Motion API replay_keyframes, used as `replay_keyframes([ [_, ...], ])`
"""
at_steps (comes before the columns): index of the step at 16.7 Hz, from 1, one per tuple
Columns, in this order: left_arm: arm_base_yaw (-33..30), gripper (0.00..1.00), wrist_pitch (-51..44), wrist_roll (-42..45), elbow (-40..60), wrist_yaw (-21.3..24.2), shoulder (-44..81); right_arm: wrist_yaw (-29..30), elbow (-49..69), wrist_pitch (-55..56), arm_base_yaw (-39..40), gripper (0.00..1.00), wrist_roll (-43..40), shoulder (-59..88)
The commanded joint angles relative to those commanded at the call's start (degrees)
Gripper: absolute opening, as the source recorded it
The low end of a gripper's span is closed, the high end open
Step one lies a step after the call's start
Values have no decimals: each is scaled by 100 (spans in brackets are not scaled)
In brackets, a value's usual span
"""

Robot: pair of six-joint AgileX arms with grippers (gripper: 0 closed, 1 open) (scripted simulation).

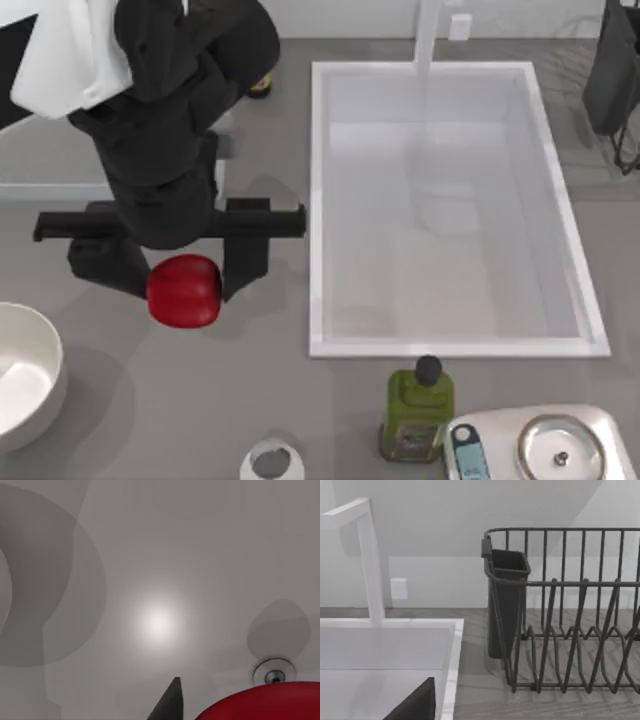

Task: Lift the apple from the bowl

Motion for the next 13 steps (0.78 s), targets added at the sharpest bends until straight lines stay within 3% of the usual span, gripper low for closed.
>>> replay_keyframes([
  [4,25,0,211,21,-203,3,23,0,0,0,0,100,0,0],
  [13,27,0,2432,34,-1969,1,449,0,0,0,0,100,0,0],
])
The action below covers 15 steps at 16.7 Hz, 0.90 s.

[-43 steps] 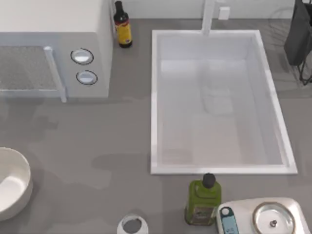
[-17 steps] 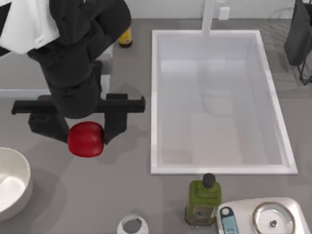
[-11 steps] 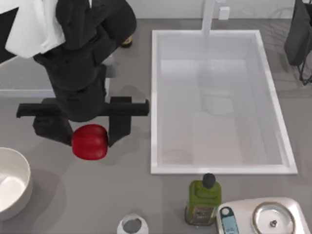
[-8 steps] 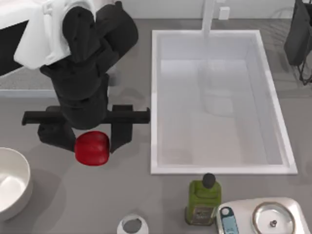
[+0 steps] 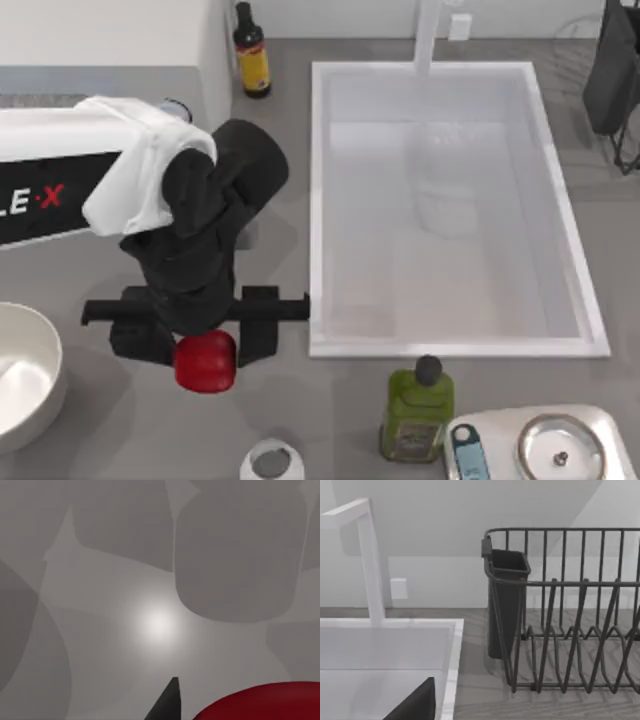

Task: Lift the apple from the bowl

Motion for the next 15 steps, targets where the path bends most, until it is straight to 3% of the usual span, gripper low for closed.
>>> replay_keyframes([
  [4,-1,0,52,0,-49,0,18,0,0,0,0,100,0,0],
  [15,-1,83,52,0,-49,0,18,0,0,0,0,100,0,0],
])
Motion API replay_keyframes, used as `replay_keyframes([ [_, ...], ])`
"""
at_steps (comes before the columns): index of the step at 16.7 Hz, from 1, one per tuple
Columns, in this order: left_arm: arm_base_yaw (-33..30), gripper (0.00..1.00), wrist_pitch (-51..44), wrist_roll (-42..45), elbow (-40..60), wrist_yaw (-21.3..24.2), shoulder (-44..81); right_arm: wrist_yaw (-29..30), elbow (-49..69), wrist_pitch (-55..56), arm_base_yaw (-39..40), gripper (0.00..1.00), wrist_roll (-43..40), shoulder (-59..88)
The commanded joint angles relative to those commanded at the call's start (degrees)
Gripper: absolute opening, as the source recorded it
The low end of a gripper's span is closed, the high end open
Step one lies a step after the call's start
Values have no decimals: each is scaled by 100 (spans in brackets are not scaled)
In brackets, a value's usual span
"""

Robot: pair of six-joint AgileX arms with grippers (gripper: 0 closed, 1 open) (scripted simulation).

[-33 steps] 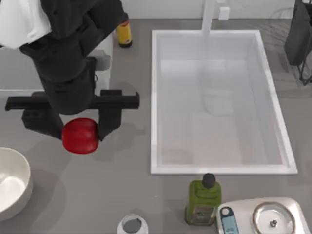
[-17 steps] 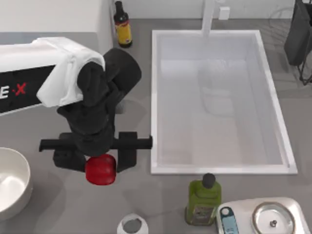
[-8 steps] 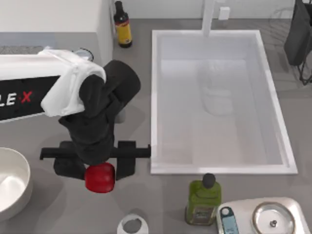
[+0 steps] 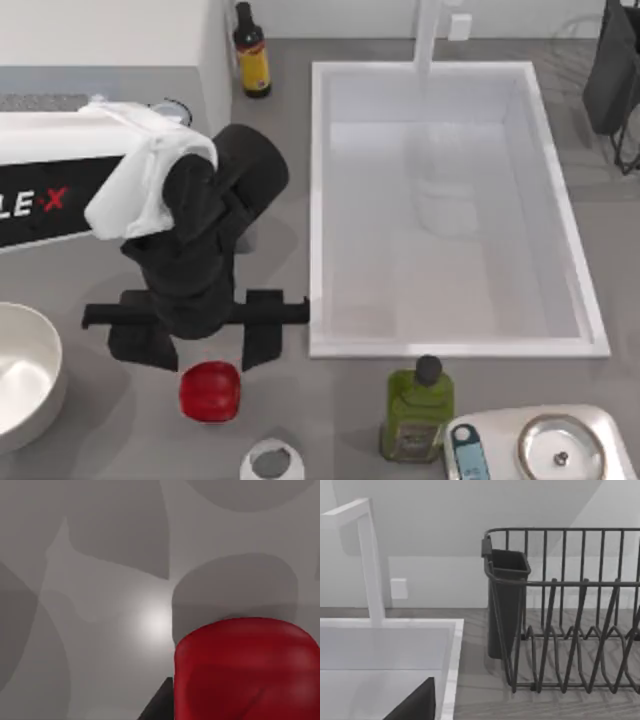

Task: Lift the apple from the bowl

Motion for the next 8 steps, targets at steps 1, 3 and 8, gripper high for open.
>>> replay_keyframes([
  [1,0,90,0,0,0,0,0,0,0,0,0,100,0,0],
  [3,0,100,0,0,0,0,0,0,0,0,0,100,0,0],
  [8,0,100,0,0,0,0,0,0,0,0,0,100,0,0],
])
